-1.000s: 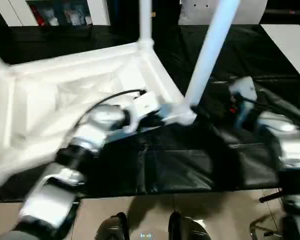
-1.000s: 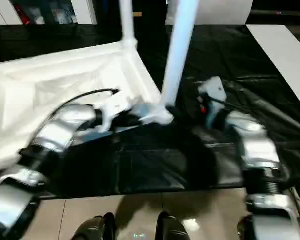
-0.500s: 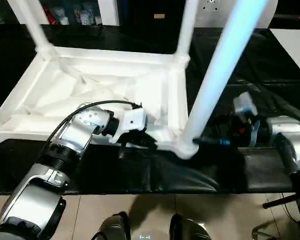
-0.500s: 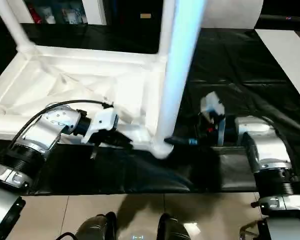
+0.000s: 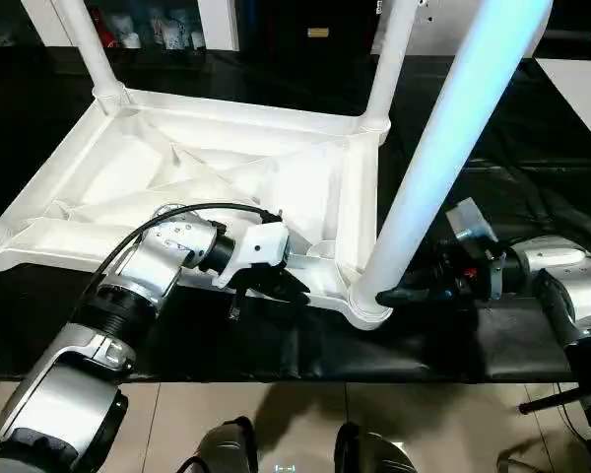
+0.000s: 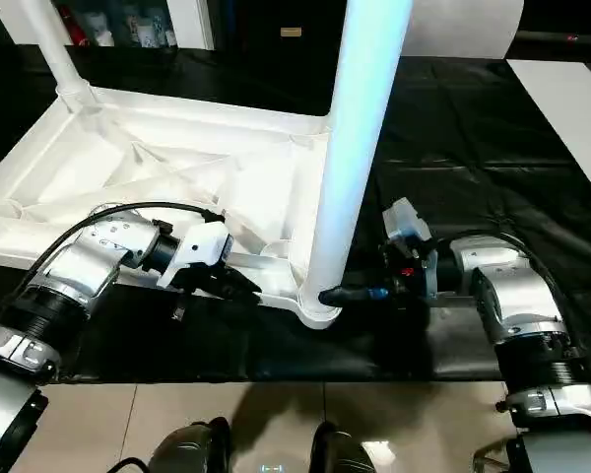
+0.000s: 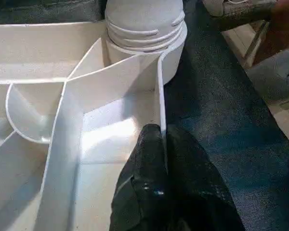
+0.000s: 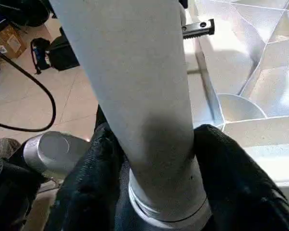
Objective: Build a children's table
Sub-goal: Rotate leg to tighten
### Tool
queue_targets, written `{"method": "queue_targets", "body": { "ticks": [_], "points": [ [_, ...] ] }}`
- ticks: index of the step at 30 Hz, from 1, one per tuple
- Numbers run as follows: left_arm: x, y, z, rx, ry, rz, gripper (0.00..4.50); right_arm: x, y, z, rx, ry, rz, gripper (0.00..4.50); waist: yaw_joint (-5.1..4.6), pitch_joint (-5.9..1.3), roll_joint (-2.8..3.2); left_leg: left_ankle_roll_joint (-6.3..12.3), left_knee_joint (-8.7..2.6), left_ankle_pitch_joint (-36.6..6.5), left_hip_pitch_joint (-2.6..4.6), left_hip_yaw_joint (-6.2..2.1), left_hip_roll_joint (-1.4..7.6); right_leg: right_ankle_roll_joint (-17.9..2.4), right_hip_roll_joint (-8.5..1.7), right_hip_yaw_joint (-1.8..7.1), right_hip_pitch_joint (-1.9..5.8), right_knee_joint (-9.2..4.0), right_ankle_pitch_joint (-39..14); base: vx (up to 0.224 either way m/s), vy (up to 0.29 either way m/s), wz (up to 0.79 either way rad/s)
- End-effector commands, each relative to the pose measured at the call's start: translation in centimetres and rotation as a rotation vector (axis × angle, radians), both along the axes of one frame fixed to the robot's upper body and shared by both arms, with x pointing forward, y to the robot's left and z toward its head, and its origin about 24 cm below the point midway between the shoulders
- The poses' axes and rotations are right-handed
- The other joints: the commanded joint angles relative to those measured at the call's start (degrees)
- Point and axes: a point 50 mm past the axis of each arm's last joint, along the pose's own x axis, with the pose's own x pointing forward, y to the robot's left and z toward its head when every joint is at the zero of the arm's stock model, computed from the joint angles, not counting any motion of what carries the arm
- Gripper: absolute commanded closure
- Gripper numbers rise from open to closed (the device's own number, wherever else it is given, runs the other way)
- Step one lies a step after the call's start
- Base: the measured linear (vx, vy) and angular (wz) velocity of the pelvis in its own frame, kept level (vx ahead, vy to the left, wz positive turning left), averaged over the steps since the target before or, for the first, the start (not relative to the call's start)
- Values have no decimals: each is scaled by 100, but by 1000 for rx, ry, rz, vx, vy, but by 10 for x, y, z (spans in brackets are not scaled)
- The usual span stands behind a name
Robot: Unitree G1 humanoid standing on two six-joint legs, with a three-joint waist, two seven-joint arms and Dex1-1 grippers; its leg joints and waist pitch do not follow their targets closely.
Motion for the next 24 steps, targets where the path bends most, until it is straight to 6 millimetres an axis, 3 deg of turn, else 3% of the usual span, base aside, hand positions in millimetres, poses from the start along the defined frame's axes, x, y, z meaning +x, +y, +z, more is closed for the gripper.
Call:
{"method": "queue_targets", "body": {
  "ticks": [1,4,6,8,10,11,14,16,17,18,19,24],
  "points": [
    [-8,-8,-4,26,24,-106,450,-4,3,-2,6,12,33,246,-7,-535,-87,832,-291,-664,137,-174,459,-1694,-444,307,382,-255,-1040,0,0,0],
    [-5,-9,-2,-18,38,-49,450,-6,5,-3,37,23,11,253,11,-549,-80,825,-286,-638,145,-175,459,-1713,-443,306,388,-244,-1012,0,0,0],
    [4,-11,1,-37,19,69,450,-3,13,-4,104,30,-113,254,14,-530,-85,821,-294,-652,135,-174,463,-1682,-437,311,383,-258,-1053,0,0,0],
    [7,-13,2,-52,17,128,450,-1,18,-6,114,21,-171,254,0,-520,-84,711,-309,-773,136,-189,455,-1608,-440,303,367,-288,-1340,0,0,0],
    [12,-16,2,-74,18,208,450,1,25,-12,105,13,-261,255,-43,-475,-92,452,-335,-1105,140,-203,431,-1338,-461,307,356,-387,-2136,0,0,0],
    [12,-16,2,-74,18,208,450,1,25,-12,105,13,-261,255,-47,-474,-87,407,-339,-1167,153,-213,430,-1302,-470,306,354,-396,-2268,0,0,0],
    [20,-31,-1,-98,18,378,450,14,43,-25,69,5,-530,255,-158,-436,-89,199,-395,-1366,118,-259,433,-1152,-463,305,338,-412,-2568,0,0,0],
    [24,-44,-4,-126,22,488,450,25,54,-26,91,8,-705,257,-255,-434,-92,27,-399,-1599,151,-293,396,-985,-493,285,326,-486,-3074,0,0,0],
    [24,-44,-4,-127,22,491,450,25,54,-25,91,9,-710,258,-255,-434,-92,27,-399,-1599,151,-293,396,-985,-493,285,326,-486,-3074,0,0,0],
    [26,-54,-5,-150,20,570,450,33,62,-25,94,11,-824,259,-303,-436,-87,75,-403,-1573,151,-291,389,-935,-474,285,327,-510,-3020,0,0,0],
    [28,-58,-5,-160,19,600,450,36,65,-24,92,8,-865,260,-331,-441,-84,87,-403,-1567,165,-273,400,-975,-458,296,292,-509,-2867,0,0,0],
    [32,-84,1,-206,-26,710,450,49,78,-24,102,12,-1098,260,-354,-464,-88,194,-395,-1498,161,-247,372,-1004,-434,307,285,-502,-2496,0,0,0]
  ]
}}
